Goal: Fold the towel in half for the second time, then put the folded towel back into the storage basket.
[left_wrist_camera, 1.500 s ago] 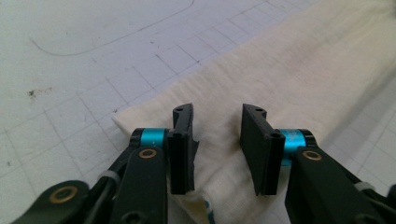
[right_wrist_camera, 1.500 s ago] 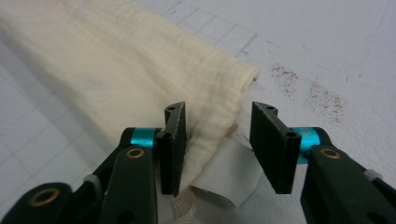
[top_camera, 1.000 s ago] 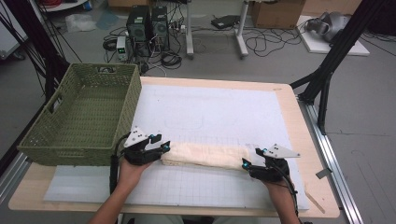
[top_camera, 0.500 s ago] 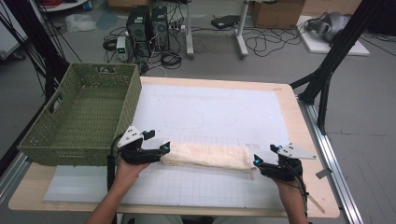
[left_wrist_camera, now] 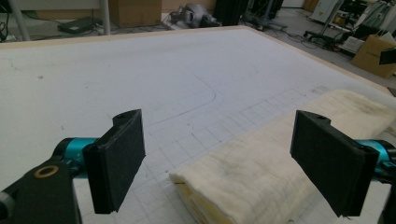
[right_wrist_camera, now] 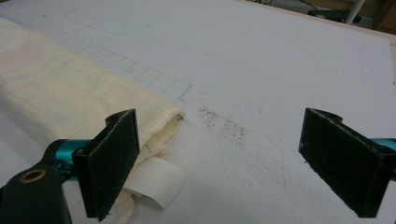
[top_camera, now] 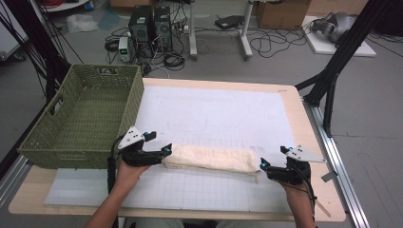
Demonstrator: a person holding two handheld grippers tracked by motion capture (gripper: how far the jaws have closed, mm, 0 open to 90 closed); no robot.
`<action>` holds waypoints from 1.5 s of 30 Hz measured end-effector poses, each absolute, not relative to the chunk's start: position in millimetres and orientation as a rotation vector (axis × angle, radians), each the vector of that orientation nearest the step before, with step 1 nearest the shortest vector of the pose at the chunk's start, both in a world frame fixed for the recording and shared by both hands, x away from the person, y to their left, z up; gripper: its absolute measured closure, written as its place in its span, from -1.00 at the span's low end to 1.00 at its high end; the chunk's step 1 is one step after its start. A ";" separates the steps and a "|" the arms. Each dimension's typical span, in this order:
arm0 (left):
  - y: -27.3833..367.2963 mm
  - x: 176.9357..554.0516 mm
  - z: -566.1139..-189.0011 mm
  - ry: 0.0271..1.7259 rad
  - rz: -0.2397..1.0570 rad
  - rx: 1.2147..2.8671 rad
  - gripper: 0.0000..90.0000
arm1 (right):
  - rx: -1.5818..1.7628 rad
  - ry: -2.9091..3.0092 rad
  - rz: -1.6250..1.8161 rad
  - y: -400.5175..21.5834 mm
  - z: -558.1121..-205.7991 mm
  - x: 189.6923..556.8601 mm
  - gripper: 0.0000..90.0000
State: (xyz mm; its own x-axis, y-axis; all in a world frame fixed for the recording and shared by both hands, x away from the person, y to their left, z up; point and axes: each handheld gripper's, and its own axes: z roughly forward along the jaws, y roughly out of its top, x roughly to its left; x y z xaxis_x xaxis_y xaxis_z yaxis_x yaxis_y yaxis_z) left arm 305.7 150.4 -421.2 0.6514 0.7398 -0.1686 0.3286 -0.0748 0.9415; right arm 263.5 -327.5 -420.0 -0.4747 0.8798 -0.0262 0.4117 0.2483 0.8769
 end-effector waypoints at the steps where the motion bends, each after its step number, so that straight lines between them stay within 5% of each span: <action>1: 150.7 305.8 -421.2 0.882 0.427 1.671 -0.59 | 1.173 1.999 1.166 -327.8 -419.9 263.6 -0.74; 19: 153.3 306.6 -422.5 0.911 0.408 1.687 -0.59 | 1.183 1.998 1.149 -326.5 -421.4 264.5 -0.74; 45: 140.0 311.9 -444.1 1.011 0.238 1.944 -0.13 | 1.184 2.074 1.162 -323.7 -426.4 264.8 -0.69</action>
